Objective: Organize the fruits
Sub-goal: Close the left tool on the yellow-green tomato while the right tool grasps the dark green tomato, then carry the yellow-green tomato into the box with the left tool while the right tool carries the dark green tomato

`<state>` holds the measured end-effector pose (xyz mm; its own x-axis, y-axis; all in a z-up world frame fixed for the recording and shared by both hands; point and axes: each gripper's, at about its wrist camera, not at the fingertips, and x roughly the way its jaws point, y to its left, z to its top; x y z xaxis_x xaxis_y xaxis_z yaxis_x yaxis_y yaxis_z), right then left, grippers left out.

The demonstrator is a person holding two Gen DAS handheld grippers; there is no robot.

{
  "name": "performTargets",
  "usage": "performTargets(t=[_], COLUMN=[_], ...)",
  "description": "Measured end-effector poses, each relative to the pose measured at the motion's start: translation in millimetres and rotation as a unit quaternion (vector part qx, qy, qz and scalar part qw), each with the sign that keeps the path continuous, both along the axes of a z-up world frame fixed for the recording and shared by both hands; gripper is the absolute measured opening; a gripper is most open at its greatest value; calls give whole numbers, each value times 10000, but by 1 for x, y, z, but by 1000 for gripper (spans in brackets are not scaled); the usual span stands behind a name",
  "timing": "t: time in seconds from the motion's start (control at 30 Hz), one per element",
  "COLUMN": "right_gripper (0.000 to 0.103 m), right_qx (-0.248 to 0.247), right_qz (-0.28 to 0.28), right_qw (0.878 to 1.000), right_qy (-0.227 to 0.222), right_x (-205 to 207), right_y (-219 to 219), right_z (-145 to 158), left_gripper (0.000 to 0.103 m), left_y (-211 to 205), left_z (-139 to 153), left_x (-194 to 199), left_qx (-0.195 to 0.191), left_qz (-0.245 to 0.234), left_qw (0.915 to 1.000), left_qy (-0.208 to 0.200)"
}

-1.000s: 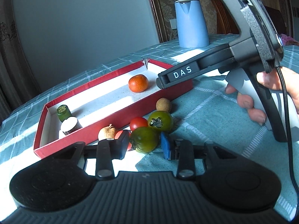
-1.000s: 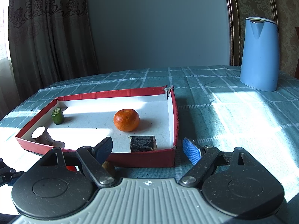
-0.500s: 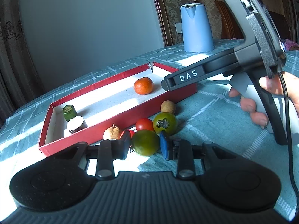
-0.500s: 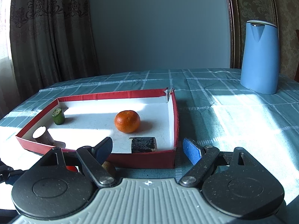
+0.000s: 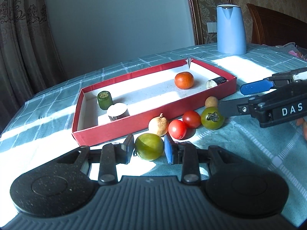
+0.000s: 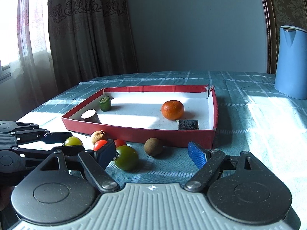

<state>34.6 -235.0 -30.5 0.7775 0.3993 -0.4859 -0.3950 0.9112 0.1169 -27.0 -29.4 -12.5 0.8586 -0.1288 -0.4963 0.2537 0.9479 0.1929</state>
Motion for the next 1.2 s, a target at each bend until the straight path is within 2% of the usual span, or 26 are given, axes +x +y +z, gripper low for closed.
performTargets(t=[0.1,0.2,0.23,0.27,0.47,0.5,0.53,0.57,0.97,1.2], right_gripper=[81,67,58,54,52,50,41,37,34,34], right_qx=[-251,-548,-579,-553,-417,-429,-455,-485,-345,-216], right_qz=[236,394,451,498,437,467,491,475,412,330], right_qw=[9994,9975,9969,9966,9966,9965,9963,9964,9971,9979], right_qy=[78,186,267,360,562,550,535,507,541,508], right_x=[-3,0,2,5,17,17,16,16,16,16], right_y=[12,25,28,31,39,41,42,42,37,32], right_z=[-4,-8,-9,-11,-13,-13,-13,-13,-13,-12], left_gripper=[31,32,33,35,35,35,35,35,33,32], left_y=[2,2,2,2,3,3,4,4,-1,-2], left_z=[-1,-2,-2,-3,-6,-6,-6,-6,-7,-7], left_x=[4,5,6,7,12,12,12,12,9,9], left_qx=[-26,9,18,21,26,8,-4,-14,79,176], left_qz=[83,170,195,200,253,251,250,248,262,430], left_qw=[9999,9998,9997,9997,9993,9993,9993,9992,9994,9988], left_qy=[85,101,118,155,282,287,295,299,235,171])
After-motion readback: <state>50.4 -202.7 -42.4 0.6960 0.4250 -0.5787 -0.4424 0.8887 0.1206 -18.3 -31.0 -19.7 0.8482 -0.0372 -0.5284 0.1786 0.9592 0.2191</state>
